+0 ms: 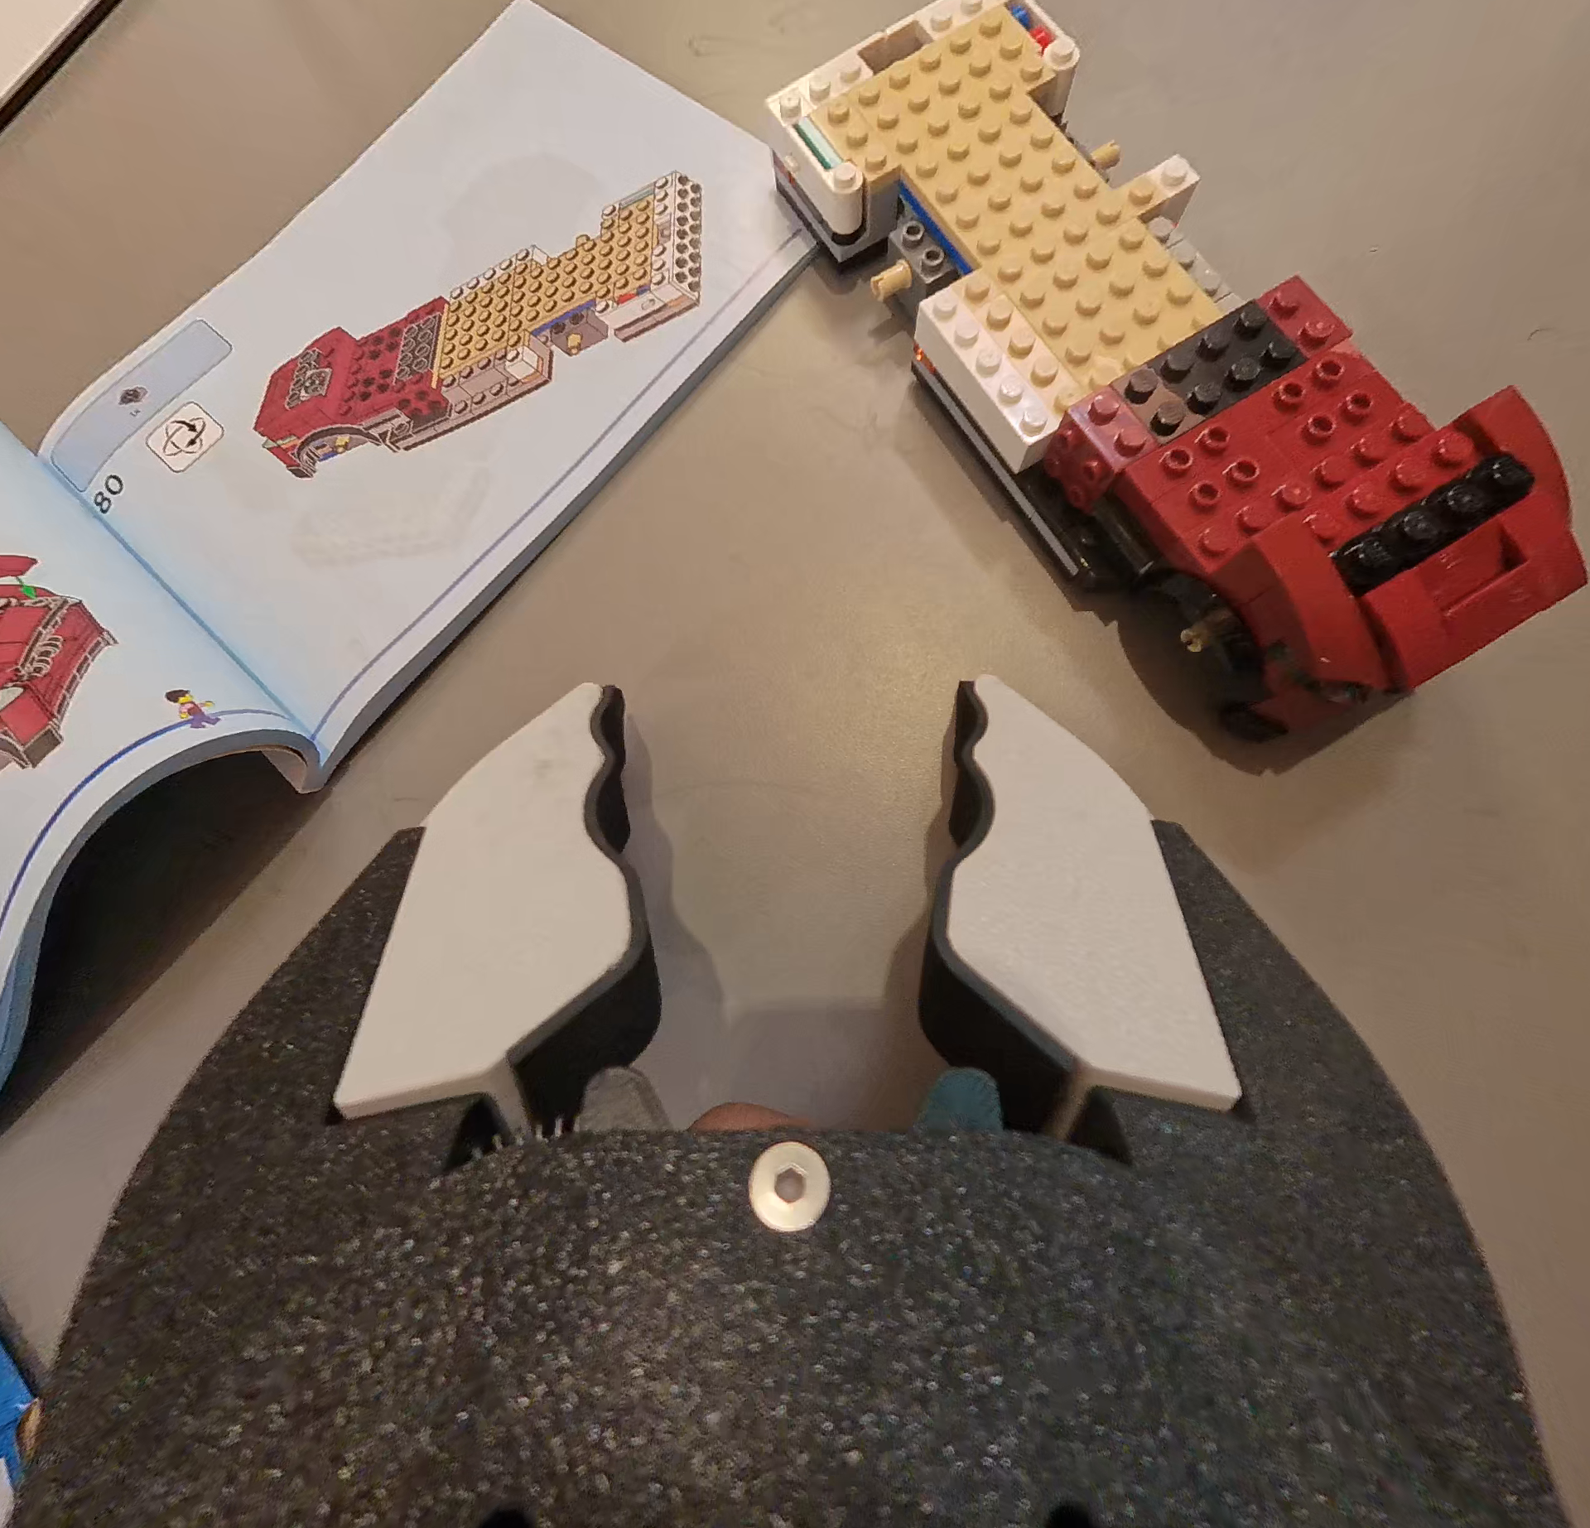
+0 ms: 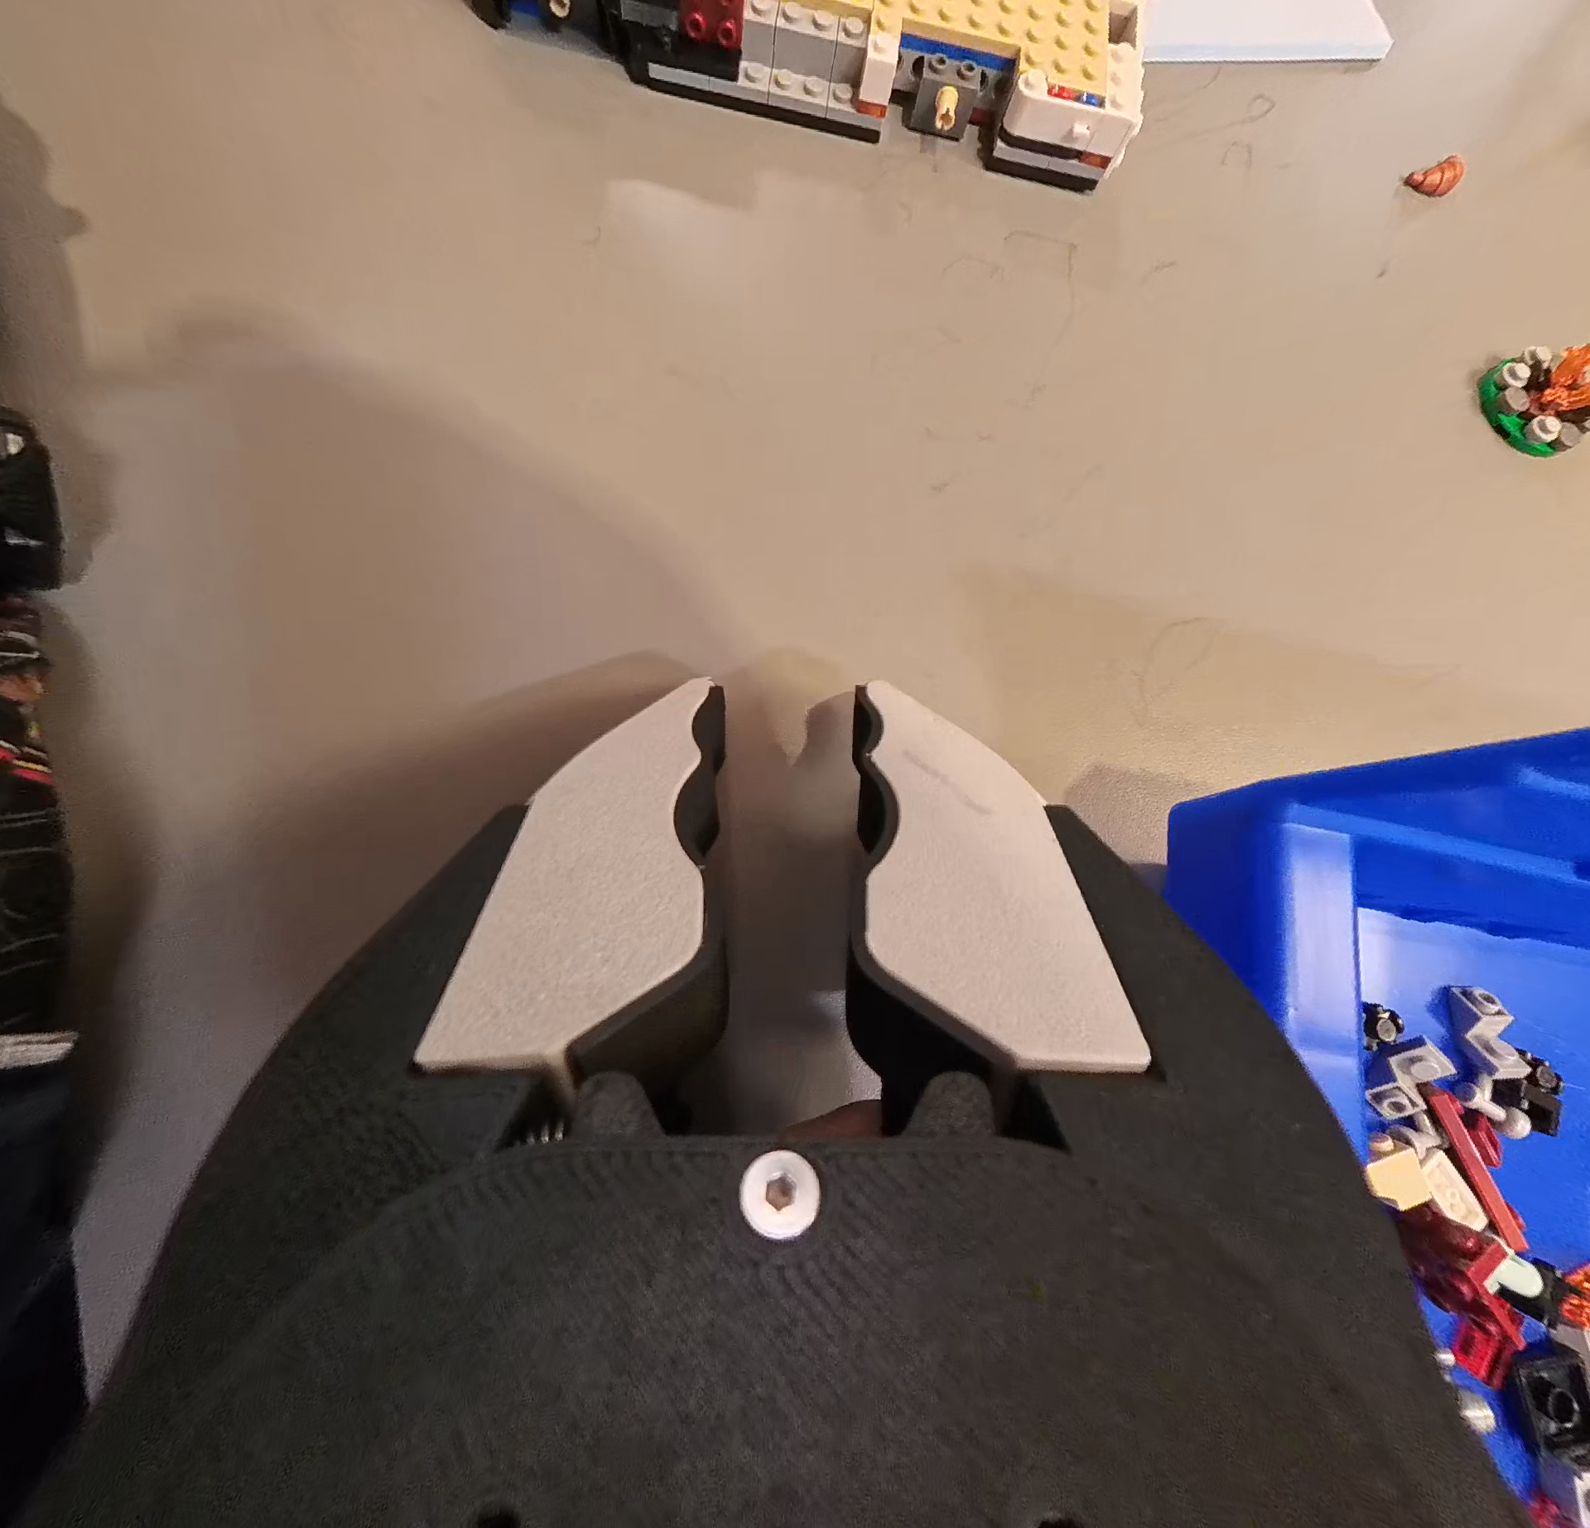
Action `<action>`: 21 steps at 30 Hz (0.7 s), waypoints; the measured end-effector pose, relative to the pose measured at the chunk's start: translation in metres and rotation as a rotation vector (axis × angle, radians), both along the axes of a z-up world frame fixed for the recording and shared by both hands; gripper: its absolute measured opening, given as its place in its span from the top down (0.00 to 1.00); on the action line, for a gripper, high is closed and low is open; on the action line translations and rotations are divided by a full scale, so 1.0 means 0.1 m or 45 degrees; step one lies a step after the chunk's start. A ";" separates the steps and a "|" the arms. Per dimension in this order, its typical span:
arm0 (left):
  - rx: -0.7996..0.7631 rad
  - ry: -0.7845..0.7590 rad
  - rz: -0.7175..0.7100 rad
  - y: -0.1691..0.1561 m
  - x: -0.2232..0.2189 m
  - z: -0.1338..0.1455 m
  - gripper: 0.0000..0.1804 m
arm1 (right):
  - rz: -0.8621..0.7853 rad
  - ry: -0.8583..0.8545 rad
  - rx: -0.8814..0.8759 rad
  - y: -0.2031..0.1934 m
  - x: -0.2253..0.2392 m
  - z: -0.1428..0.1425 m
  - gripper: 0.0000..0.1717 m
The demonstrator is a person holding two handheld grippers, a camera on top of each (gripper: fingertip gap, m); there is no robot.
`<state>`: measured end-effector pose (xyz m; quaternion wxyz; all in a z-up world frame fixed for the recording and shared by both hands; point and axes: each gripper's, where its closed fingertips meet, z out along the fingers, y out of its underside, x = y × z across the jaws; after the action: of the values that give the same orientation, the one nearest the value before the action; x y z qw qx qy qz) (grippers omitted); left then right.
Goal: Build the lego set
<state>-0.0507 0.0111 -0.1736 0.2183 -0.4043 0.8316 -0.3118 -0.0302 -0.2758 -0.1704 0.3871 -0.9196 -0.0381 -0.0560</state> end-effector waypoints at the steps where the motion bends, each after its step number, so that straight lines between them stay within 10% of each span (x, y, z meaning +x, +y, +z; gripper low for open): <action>1: 0.000 0.000 0.000 0.00 0.00 0.00 0.59 | -0.001 0.001 0.000 0.00 0.00 0.00 0.83; 21: -0.001 -0.001 0.019 0.01 0.01 0.00 0.61 | -0.013 0.018 -0.007 0.00 0.02 -0.01 0.82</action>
<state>-0.0492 0.0121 -0.1738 0.2209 -0.4104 0.8284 -0.3106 -0.0280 -0.2760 -0.1712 0.3846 -0.9211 -0.0307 -0.0515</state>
